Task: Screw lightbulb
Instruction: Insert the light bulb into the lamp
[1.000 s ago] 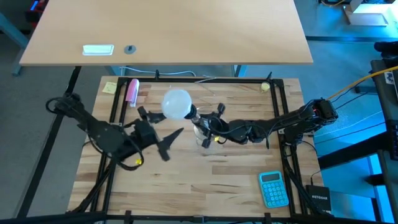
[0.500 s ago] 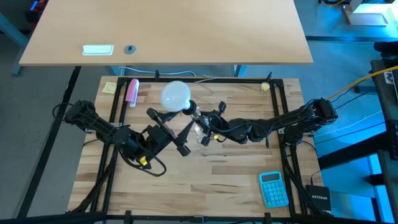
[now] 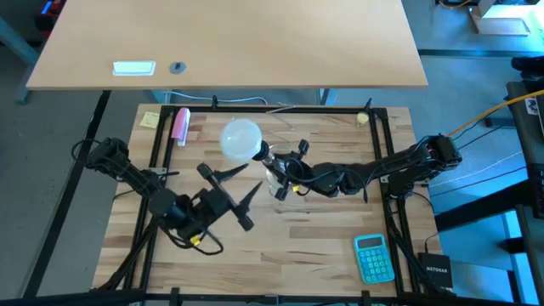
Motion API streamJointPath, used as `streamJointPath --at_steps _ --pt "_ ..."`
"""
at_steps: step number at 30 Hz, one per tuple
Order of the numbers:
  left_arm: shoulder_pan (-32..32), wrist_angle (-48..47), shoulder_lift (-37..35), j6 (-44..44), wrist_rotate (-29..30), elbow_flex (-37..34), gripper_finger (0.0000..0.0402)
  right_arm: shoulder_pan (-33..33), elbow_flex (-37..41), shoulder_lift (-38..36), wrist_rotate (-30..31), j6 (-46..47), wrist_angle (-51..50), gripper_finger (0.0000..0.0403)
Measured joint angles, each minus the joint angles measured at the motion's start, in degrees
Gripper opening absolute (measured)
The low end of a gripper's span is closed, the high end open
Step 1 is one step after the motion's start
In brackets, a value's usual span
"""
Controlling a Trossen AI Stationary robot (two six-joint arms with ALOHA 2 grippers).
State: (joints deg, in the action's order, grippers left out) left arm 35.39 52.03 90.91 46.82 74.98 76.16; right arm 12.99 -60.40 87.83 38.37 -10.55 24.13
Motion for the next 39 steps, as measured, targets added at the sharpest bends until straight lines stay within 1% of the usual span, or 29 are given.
streamJointPath --at_steps 2,4,6,10,16,23,25,29,30,33,39 --pt "-0.13 0.07 -0.56 1.06 4.25 0.00 0.0233 0.00 0.00 0.00 0.00 0.02 0.01 0.0138" --pt "-0.51 0.48 -1.39 -0.03 4.66 0.00 0.0233 0.00 0.00 0.00 0.00 0.03 0.01 0.0138" --pt "-1.41 2.27 -1.53 -0.58 3.51 0.00 0.0233 0.00 0.00 0.00 0.00 0.03 0.01 0.0138" --pt "-4.11 7.40 -1.51 1.66 2.42 0.00 0.0233 0.00 0.00 0.00 0.00 0.05 -0.01 0.0138" --pt "-7.19 7.23 -1.55 -3.68 -3.86 0.00 0.0233 0.00 0.00 0.00 0.00 0.16 -0.01 0.0138" --pt "-9.74 6.81 -1.55 -4.64 -4.76 0.00 0.0231 0.00 0.00 0.00 0.00 0.18 -0.03 0.0138" --pt "-9.73 6.91 -1.55 -4.49 -5.29 0.00 0.0219 0.00 0.00 0.00 0.00 0.16 -0.03 0.0138" --pt "-9.63 4.83 -1.55 -5.52 -6.18 0.00 0.0153 0.04 0.00 0.00 -0.27 -0.44 0.12 0.0138" --pt "-9.64 3.65 -1.55 -6.75 -6.77 0.00 0.0147 0.09 0.00 0.00 -0.50 -0.45 0.10 0.0138" --pt "-9.67 1.07 -1.55 -8.30 -8.24 0.00 0.0147 0.11 0.02 -0.07 -1.61 -0.43 0.08 0.0138" --pt "-7.80 -0.08 -1.63 -6.63 -8.63 0.04 0.0147 1.58 0.09 -0.66 -2.69 -0.86 -0.38 0.0137"
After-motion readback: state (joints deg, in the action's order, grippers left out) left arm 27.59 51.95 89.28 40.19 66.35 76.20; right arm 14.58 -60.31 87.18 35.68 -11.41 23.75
